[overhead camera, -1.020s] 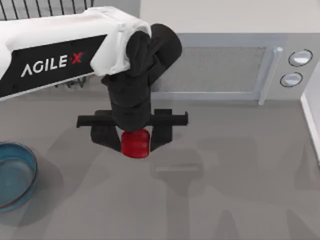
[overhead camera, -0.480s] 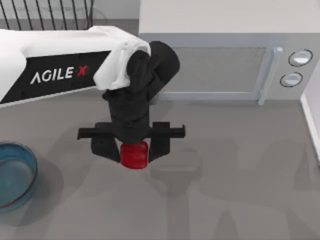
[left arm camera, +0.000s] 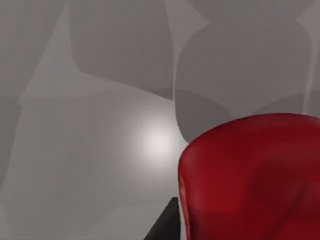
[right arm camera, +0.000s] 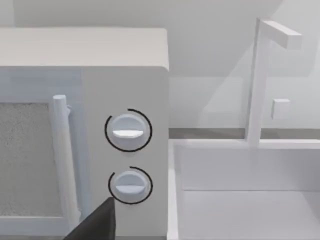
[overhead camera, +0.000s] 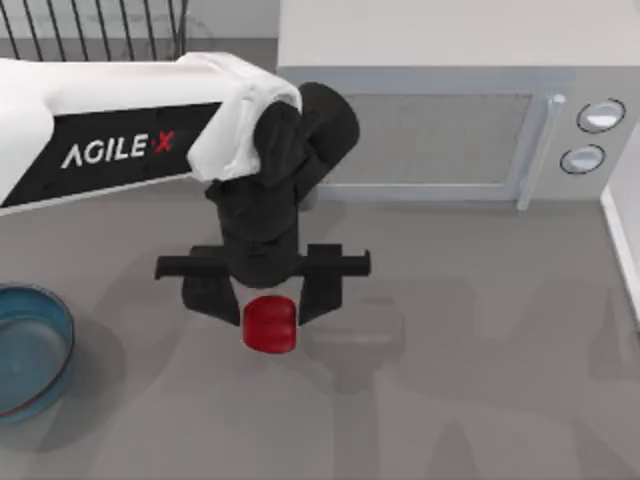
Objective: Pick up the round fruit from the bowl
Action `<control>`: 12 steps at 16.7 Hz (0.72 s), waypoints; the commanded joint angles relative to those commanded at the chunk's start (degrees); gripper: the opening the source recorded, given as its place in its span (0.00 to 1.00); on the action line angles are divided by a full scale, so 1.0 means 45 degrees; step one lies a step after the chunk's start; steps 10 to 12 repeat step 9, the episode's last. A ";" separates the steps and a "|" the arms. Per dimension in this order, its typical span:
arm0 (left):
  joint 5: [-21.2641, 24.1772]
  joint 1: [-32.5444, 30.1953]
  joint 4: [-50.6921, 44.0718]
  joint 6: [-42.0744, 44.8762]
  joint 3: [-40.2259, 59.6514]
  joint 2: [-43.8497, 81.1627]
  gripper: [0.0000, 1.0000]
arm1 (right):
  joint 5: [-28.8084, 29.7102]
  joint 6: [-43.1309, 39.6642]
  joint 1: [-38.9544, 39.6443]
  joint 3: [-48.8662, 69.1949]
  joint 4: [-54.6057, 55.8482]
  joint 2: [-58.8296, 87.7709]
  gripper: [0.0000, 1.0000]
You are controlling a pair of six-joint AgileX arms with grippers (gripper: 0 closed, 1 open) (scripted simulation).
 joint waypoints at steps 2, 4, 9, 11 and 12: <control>0.0000 0.0000 0.0000 0.0000 0.0000 0.0000 0.90 | 0.0000 0.0000 0.0000 0.0000 0.0000 0.0000 1.00; 0.0000 0.0000 0.0000 0.0000 0.0000 0.0000 1.00 | 0.0000 0.0000 0.0000 0.0000 0.0000 0.0000 1.00; 0.0000 0.0000 0.0000 0.0000 0.0000 0.0000 1.00 | 0.0000 0.0000 0.0000 0.0000 0.0000 0.0000 1.00; 0.0000 0.0000 0.0000 0.0000 0.0000 0.0000 1.00 | 0.0000 0.0000 0.0000 0.0000 0.0000 0.0000 1.00; 0.0000 0.0000 0.0000 0.0000 0.0000 0.0000 1.00 | 0.0000 0.0000 0.0000 0.0000 0.0000 0.0000 1.00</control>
